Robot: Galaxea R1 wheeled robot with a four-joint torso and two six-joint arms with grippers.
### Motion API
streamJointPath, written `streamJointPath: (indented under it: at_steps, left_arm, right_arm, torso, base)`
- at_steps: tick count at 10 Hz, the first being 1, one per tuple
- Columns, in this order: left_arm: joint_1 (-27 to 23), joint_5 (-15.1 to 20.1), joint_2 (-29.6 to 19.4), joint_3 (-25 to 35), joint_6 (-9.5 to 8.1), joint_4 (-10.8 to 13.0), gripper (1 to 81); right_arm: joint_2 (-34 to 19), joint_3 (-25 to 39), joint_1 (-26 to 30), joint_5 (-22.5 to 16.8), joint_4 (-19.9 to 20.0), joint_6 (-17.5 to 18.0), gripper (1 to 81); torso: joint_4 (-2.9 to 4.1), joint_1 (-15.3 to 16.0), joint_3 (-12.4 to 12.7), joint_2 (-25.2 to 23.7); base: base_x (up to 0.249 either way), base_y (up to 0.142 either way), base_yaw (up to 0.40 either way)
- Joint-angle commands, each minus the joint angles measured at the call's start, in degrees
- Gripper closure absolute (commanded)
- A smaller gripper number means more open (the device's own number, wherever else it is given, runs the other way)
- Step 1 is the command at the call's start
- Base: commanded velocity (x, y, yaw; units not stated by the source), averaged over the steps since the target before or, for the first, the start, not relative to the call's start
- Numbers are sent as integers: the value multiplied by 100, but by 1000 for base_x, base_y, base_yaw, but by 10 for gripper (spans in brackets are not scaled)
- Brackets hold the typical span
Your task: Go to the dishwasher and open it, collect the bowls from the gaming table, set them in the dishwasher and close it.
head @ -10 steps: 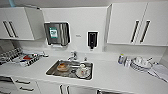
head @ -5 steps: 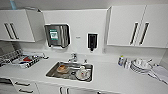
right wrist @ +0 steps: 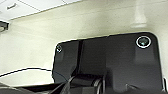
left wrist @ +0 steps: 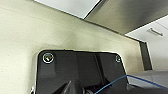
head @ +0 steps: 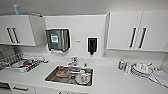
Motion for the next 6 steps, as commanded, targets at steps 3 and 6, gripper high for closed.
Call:
streamJointPath:
  at_steps: [3, 6]
  left_arm:
    - [-319, -370, -2019, 2321, -39, 56, 10]
    - [-468, -379, -2935, 3502, -30, 65, 10]
  right_arm:
    - [-332, 245, 510, -195, 384, 23, 10]
    - [-658, 650, 598, -116, 419, 23, 10]
  torso:
    - [0, 610, 2, -953]
    - [0, 986, 4, -1552]
  base:
    - [0, 0, 0]
    - [0, 0, 0]
